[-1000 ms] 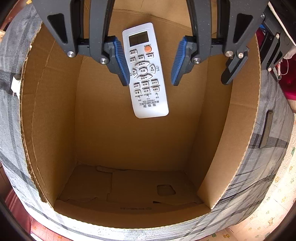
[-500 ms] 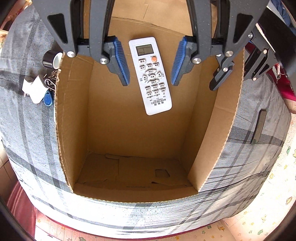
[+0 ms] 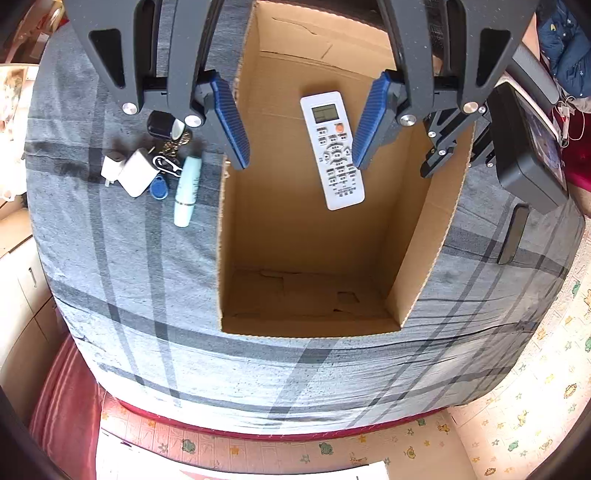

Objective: Organize rigid objects
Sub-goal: 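Move the right gripper back to the items and grasp the black round object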

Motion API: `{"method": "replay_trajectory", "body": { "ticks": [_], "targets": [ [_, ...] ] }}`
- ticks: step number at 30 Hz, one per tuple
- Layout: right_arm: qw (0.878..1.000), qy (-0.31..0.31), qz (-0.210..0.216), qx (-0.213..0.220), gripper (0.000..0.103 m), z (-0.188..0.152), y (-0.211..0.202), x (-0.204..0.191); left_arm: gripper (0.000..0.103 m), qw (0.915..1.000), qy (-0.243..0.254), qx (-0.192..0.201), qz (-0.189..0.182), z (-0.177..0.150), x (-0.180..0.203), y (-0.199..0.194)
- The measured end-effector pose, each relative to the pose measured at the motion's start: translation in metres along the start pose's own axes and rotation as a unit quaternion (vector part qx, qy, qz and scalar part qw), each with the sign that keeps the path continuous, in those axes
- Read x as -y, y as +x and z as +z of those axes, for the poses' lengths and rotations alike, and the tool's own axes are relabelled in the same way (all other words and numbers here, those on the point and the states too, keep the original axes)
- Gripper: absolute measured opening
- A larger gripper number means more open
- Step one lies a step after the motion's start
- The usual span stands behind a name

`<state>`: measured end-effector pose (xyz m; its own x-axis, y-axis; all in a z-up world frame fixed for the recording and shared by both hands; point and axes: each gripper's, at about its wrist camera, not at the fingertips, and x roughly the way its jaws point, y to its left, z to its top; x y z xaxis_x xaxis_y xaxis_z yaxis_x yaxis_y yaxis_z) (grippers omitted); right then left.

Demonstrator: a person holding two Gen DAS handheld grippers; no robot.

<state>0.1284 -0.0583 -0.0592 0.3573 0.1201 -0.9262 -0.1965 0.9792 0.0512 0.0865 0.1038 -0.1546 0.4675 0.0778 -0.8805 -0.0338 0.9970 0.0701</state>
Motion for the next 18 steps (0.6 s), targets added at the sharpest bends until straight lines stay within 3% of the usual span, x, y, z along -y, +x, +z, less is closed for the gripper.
{"method": "replay_trajectory", "body": {
  "ticks": [3, 5, 12, 18],
  "targets": [
    [1.0, 0.027, -0.002, 0.004, 0.08, 0.0, -0.011, 0.022, 0.014, 1.0, -0.001, 0.0, -0.001, 0.0, 0.0, 0.0],
    [0.999, 0.041, -0.01, 0.015, 0.083, -0.001, -0.019, 0.036, 0.014, 1.0, -0.002, 0.0, -0.001, 0.0, 0.0, 0.0],
    [0.996, 0.074, -0.047, 0.032, 0.094, -0.004, -0.032, 0.076, 0.014, 1.0, -0.004, 0.0, -0.004, 0.0, -0.001, 0.001],
    [0.993, 0.088, -0.076, 0.029, 0.096, -0.01, -0.028, 0.103, 0.014, 1.0, -0.003, -0.001, -0.004, 0.0, -0.002, 0.001]
  ]
}}
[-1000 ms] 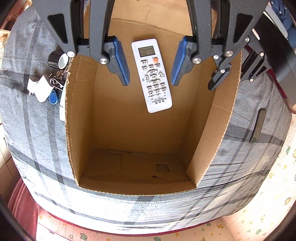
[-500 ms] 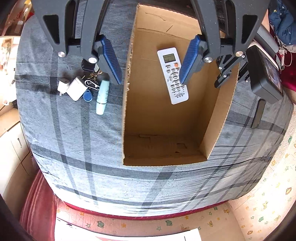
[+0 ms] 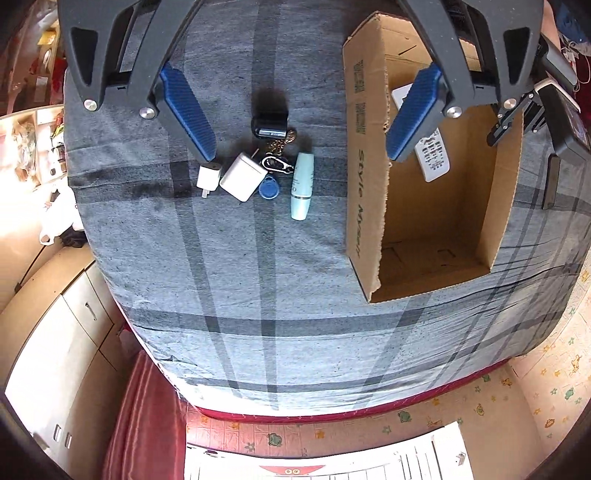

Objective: Organize rigid objects
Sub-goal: 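Move the right gripper back to the items and grasp the black round object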

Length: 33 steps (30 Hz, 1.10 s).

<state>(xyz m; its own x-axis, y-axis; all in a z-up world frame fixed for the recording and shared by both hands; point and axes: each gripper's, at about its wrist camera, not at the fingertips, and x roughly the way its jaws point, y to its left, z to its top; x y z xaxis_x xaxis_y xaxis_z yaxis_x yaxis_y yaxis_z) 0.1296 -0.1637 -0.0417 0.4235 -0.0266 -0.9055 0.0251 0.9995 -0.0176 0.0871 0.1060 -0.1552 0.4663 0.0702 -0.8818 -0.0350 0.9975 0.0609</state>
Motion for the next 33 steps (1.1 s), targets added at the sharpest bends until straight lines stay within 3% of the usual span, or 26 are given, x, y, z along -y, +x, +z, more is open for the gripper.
{"method": "replay_trajectory", "body": {
  "ticks": [13, 33],
  "targets": [
    [0.999, 0.011, -0.027, -0.033, 0.1, -0.019, 0.04, 0.029, 0.015, 1.0, 0.004, 0.001, 0.005, 0.0, 0.001, 0.001],
    [0.994, 0.052, 0.015, -0.094, 0.096, -0.044, 0.136, 0.048, 0.015, 1.0, 0.002, 0.002, 0.007, -0.001, 0.003, 0.0]
  ]
}}
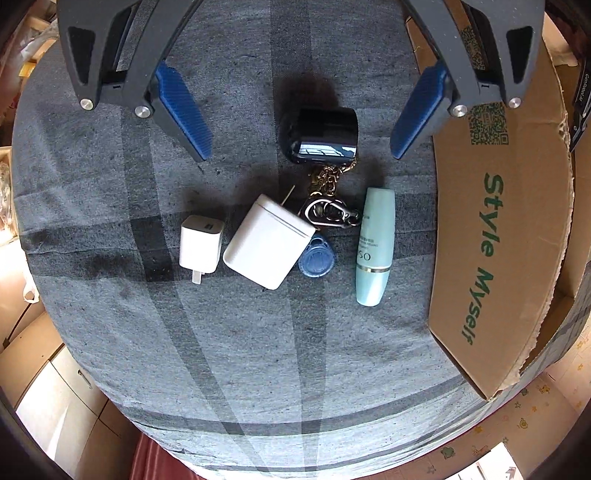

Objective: Organize rigid objects
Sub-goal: 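Move the right gripper back to the items and grasp the black round object, then carry the black object into the box with the right gripper and release it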

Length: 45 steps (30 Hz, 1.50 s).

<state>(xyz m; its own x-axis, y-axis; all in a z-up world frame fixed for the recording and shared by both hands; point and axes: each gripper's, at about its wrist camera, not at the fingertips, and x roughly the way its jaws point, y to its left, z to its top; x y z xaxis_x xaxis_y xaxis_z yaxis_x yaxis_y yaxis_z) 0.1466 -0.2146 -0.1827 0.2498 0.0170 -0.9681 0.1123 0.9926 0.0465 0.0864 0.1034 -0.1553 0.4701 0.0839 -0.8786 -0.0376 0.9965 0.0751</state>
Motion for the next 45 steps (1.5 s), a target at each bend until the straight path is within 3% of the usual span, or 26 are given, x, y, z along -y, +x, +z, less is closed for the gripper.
{"method": "replay_trajectory", "body": {
  "ticks": [5, 7, 8, 17, 25, 38, 45],
  "targets": [
    [1.0, -0.003, 0.012, -0.005, 0.075, 0.0, 0.004, -0.003, 0.015, 1.0, -0.002, 0.0, 0.0, 0.0, -0.001, 0.0],
    [1.0, -0.006, 0.019, -0.016, 0.052, 0.001, 0.006, -0.005, 0.015, 1.0, -0.003, 0.0, -0.001, 0.0, -0.001, 0.0],
    [1.0, -0.008, 0.02, -0.022, 0.047, 0.001, 0.008, -0.006, 0.015, 1.0, -0.003, 0.0, -0.001, 0.0, -0.001, 0.0],
    [1.0, -0.004, 0.015, -0.004, 0.047, -0.008, -0.015, -0.008, 0.015, 0.9999, -0.008, 0.001, -0.006, -0.001, -0.004, 0.001],
    [0.999, -0.026, 0.01, 0.03, 0.047, 0.0, -0.064, -0.021, 0.014, 0.9999, -0.01, 0.001, -0.011, -0.001, -0.006, 0.001],
    [0.994, -0.083, 0.025, 0.067, 0.047, 0.006, -0.121, -0.072, 0.014, 0.9998, -0.011, 0.002, -0.015, -0.001, -0.007, 0.001],
    [0.99, -0.114, 0.045, 0.072, 0.047, 0.009, -0.132, -0.104, 0.014, 0.9998, -0.012, 0.003, -0.016, -0.001, -0.007, 0.001]
  ]
}}
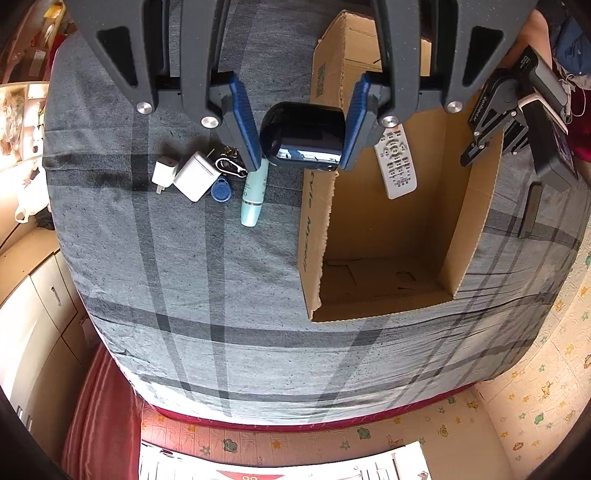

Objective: Organize rigid objects
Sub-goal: 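Carry the black object into the box with the right gripper and release it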

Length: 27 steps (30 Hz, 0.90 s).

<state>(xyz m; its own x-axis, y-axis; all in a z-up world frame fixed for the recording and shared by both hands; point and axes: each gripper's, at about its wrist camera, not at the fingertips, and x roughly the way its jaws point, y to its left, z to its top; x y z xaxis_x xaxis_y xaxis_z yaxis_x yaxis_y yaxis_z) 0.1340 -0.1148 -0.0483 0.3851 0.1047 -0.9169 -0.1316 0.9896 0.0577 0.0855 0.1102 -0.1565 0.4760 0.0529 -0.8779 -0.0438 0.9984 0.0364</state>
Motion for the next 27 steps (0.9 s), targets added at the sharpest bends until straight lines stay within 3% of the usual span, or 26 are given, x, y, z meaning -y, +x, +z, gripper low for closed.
{"method": "replay_trajectory", "body": {
  "ticks": [14, 27],
  "targets": [
    [0.999, -0.049, 0.019, -0.008, 0.047, 0.016, 0.019, -0.057, 0.014, 1.0, 0.0, -0.001, 0.0, 0.0, 0.001, 0.0],
    [0.996, -0.069, 0.015, -0.048, 0.047, 0.038, 0.08, -0.093, 0.014, 1.0, -0.001, -0.002, -0.001, 0.001, 0.0, -0.001]
  ]
}}
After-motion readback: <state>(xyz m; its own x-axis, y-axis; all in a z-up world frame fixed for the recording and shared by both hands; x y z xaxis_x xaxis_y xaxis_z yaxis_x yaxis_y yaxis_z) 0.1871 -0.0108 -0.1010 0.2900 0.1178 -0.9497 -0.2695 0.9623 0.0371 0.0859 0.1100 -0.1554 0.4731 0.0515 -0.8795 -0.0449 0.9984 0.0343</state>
